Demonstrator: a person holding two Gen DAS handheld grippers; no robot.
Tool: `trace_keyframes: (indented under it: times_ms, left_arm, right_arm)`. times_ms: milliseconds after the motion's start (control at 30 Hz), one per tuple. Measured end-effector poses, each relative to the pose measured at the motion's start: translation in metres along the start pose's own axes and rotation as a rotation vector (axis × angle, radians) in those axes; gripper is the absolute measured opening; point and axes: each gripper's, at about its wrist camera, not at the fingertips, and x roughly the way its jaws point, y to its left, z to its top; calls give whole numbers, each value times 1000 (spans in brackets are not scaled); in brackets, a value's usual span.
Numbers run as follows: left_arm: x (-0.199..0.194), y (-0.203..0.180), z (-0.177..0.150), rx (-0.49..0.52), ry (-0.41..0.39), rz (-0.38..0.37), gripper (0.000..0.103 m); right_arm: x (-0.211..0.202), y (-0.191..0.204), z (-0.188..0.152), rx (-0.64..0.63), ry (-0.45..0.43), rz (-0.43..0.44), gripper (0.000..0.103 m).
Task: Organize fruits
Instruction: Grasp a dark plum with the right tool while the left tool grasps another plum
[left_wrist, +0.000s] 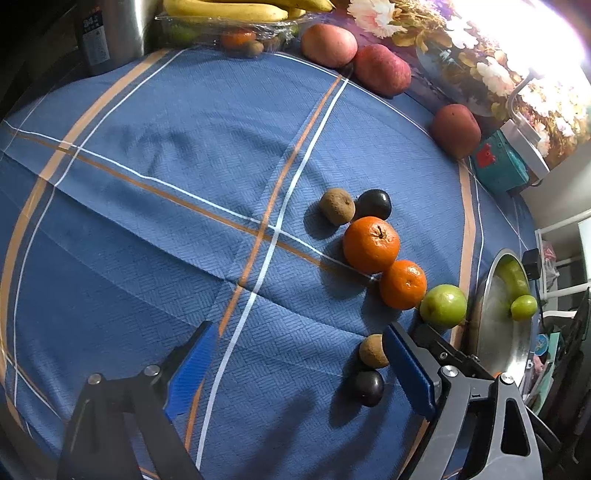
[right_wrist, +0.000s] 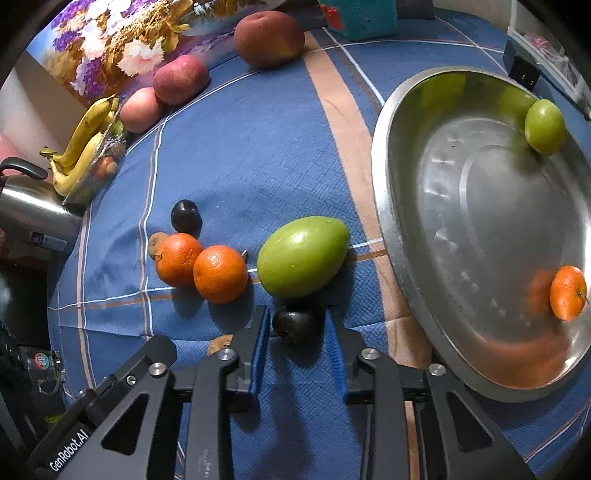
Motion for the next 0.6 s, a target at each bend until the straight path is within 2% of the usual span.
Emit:
trace_keyframes:
  times_ms: [400,600]
  left_arm:
    - [-4,-15,-2,12,-5,-19,91]
    - [-2,-22,-7,17,10,-30,86]
  right_arm:
    - [-18,-9,-2,24,-18,36,27]
    - [-45,-18,-2,50,-79,26,27]
